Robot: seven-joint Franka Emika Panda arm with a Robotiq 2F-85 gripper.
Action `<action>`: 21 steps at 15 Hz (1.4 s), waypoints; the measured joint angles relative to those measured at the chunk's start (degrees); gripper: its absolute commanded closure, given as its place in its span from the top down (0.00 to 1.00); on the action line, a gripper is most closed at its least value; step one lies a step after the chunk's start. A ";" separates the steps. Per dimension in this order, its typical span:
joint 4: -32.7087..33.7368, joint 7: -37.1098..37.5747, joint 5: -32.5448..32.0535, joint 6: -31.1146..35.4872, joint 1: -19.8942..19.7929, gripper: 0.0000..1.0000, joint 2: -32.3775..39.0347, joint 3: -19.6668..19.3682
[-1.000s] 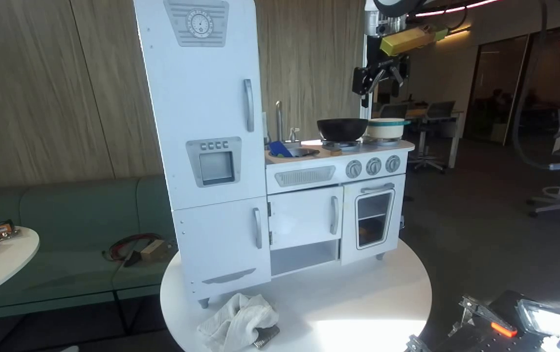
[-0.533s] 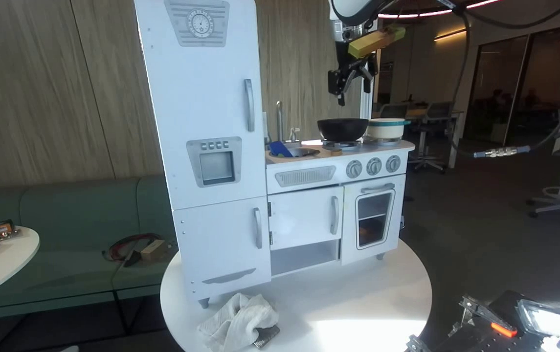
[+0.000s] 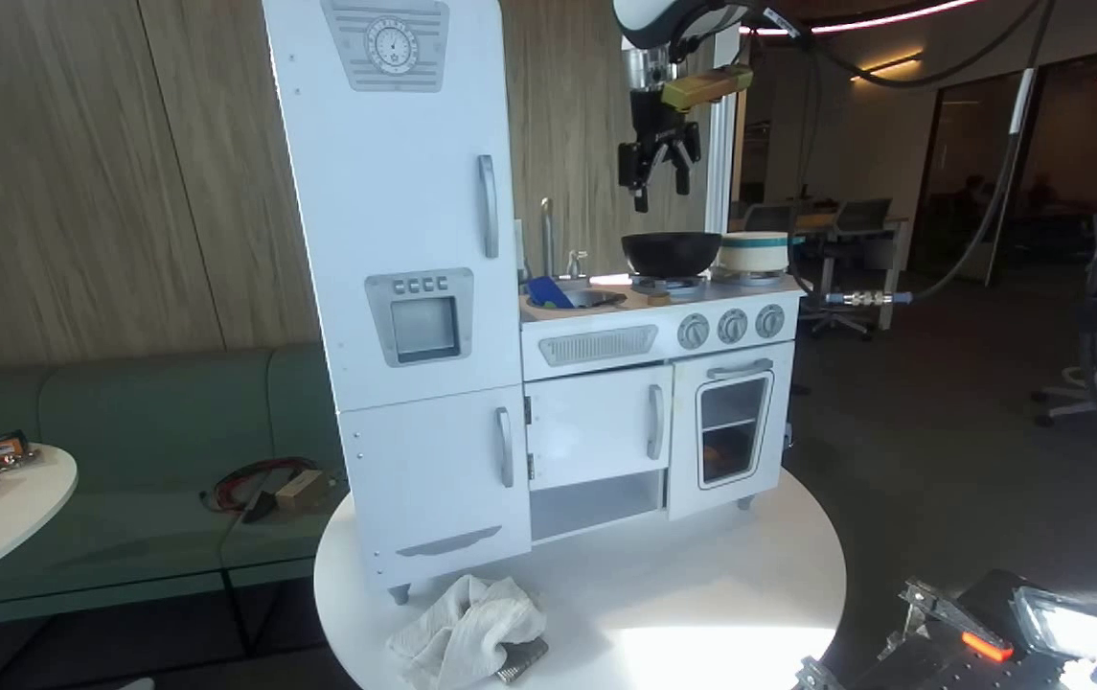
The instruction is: Pick the black bowl and pour all its contents into the white bowl, pick up the silver spoon from the sink and mix the contents of the white bowl
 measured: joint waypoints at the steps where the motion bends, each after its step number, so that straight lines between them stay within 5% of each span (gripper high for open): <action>1: 1.56 -1.44 1.54 -0.57 0.01 1.00 1.56 -0.38; 14: 10.96 -6.57 9.71 -3.55 0.31 1.00 13.95 -2.92; 15: 11.25 -6.57 10.18 -3.67 0.36 0.75 14.42 -2.92; 16: 11.49 -6.64 10.53 -3.78 0.40 0.74 14.81 -2.92; 21: 11.99 -7.28 11.57 -3.87 0.26 0.35 15.97 -3.01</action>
